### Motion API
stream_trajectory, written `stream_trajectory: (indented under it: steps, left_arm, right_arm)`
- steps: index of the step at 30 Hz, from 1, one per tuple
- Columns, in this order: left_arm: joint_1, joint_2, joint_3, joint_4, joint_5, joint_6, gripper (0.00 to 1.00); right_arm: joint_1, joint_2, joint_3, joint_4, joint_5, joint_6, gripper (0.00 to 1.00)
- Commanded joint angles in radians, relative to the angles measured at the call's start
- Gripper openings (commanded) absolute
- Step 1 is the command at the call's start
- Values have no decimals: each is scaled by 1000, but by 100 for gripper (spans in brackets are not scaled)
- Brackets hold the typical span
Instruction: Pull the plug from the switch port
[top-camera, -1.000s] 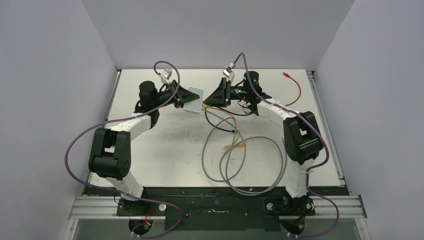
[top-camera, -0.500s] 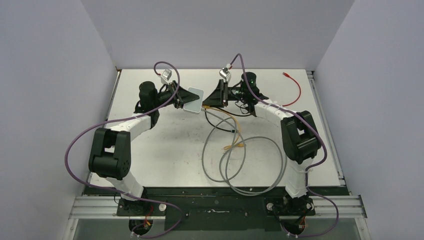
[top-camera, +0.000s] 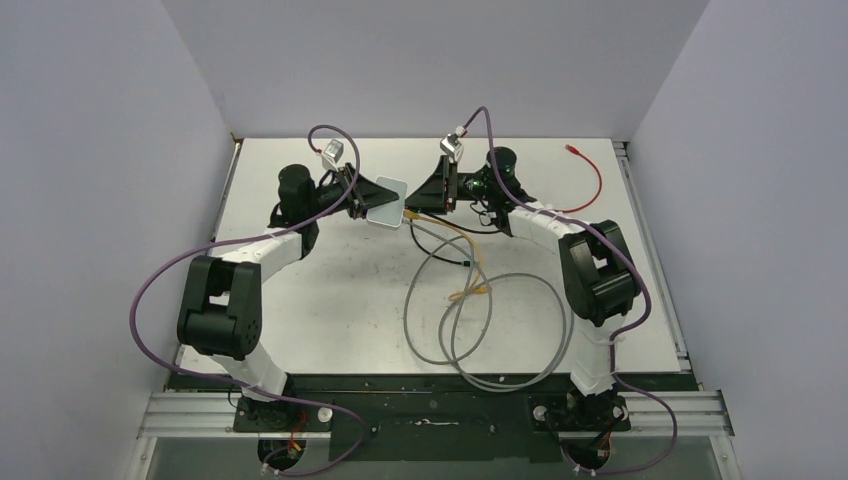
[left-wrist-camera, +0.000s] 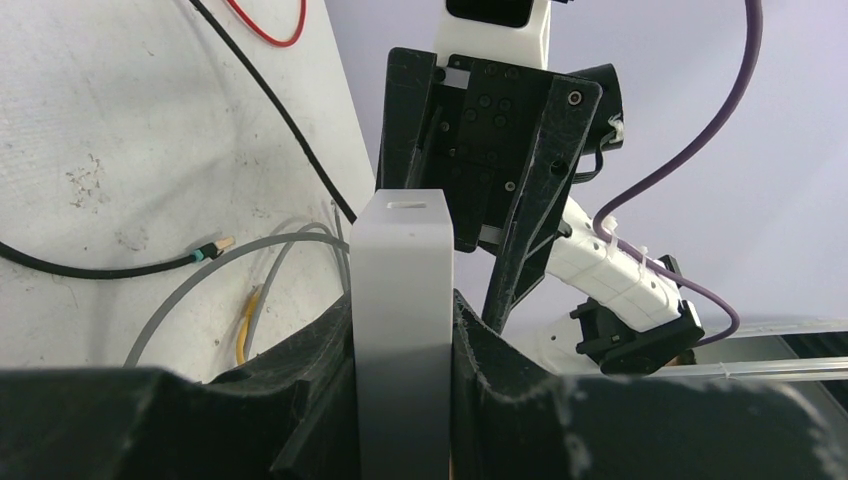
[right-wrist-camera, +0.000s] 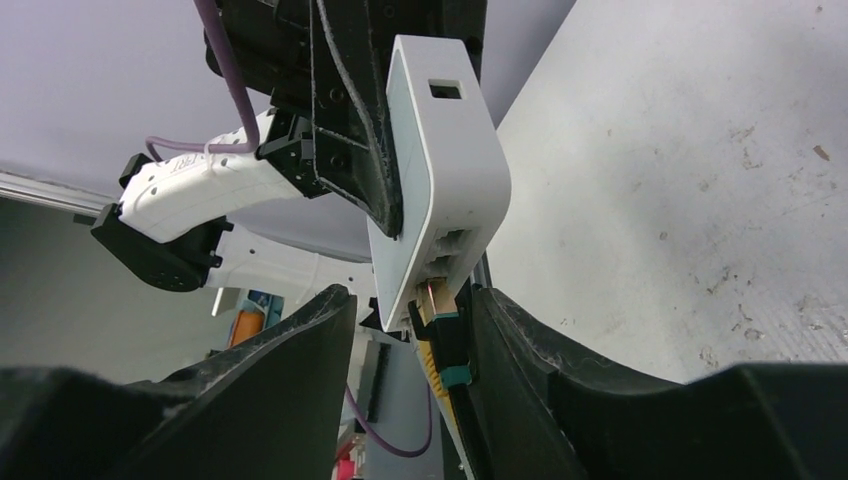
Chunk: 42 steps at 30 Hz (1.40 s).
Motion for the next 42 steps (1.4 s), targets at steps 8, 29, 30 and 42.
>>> stream_trajectory:
  steps: [8,29,30,42]
  left_arm:
    - [8,-27,9,98,6,-21,0]
    - [8,-27,15,93,4,-21,0]
    - [8,-28,14,93,1,-20,0]
    - [19,-42,18,65,-9,0,0]
  right_arm:
    - [-14,-3,-49,289,-17,160,35]
    - [-19,-2,-45,181,-7,76,5]
    - [-21,-4,-45,154,-6,51,5]
    - [-60,-48,-47,-157,4,-210,5]
